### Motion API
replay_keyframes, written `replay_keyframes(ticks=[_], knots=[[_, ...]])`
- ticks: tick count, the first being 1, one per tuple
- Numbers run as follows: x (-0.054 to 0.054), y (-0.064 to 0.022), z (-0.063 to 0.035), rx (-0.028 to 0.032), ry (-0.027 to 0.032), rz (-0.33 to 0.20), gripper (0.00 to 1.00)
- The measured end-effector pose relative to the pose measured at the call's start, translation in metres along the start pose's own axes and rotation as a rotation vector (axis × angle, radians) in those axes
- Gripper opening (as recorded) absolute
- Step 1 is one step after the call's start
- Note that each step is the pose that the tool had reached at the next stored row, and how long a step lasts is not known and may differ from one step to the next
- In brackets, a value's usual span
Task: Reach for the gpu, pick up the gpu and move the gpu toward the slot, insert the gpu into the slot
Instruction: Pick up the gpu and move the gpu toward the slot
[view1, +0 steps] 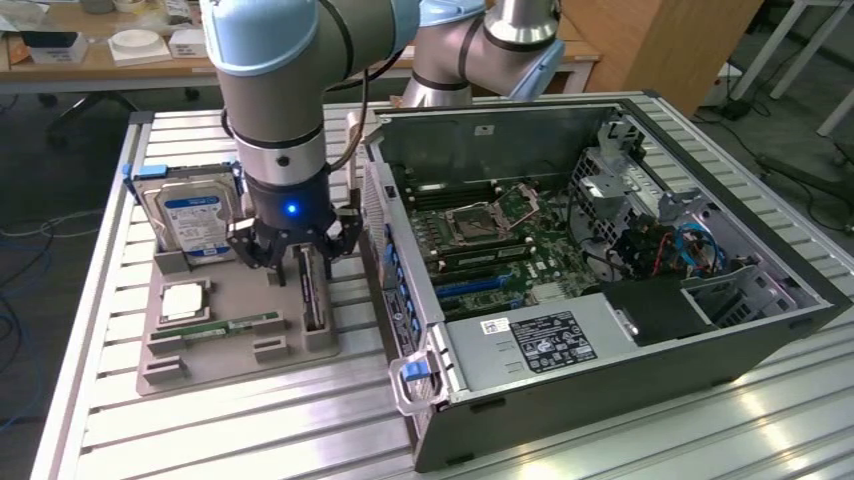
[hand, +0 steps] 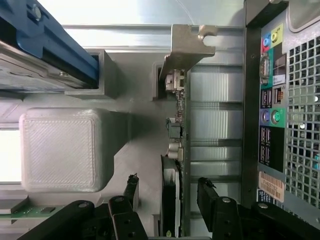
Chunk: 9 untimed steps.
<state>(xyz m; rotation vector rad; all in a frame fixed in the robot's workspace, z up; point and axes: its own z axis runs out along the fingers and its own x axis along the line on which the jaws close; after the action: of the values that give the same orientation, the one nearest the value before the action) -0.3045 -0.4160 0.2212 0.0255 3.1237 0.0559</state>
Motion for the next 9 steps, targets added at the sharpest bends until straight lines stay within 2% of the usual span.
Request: replay_keyframes(ticks=[9], knots=[[0.0000,0.0000,0.0000,0.0001,0.0001,0.000,0.59]])
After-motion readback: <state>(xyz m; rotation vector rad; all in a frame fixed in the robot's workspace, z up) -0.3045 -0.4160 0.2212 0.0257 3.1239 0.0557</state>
